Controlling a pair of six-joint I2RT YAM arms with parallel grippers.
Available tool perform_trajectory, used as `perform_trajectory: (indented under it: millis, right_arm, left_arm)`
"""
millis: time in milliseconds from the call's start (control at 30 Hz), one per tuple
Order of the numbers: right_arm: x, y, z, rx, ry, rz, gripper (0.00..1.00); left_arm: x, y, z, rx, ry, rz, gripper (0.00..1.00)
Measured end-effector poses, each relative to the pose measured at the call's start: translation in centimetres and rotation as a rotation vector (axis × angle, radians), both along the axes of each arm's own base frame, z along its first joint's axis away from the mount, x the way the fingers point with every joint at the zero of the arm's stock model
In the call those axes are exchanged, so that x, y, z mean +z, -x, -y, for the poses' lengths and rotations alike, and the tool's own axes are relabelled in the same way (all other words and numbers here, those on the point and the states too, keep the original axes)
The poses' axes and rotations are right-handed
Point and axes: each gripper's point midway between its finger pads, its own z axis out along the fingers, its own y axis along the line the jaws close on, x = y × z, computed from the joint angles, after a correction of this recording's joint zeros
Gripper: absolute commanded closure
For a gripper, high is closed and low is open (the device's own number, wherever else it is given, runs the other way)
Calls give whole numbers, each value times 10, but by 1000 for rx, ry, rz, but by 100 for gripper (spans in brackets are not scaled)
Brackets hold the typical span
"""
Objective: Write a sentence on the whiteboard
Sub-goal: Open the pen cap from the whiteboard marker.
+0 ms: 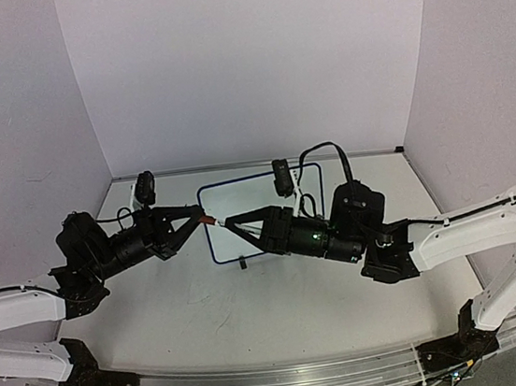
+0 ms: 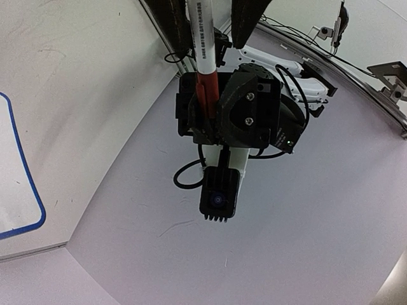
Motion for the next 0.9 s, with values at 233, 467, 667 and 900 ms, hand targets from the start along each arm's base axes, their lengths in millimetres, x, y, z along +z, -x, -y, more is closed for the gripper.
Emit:
perform_trajectory:
  millis: [233,467,667,900]
  right_arm:
    - [0,-1,0,-7,-4,-9,100]
    - [-6,-2,4,-26,-8,-19,100]
    - [-17,3,29,-70,-5,-41,100]
    - [-15,-2,60,-151,-1,-59,100]
  left_arm:
    - [0,0,0,-1,0,-1,100]
    - [-3,1,1,7,-11,-15,100]
    - [-1,-11,-20,131,-37,-28,100]
    - [24,-33,-65,342,26,-9,100]
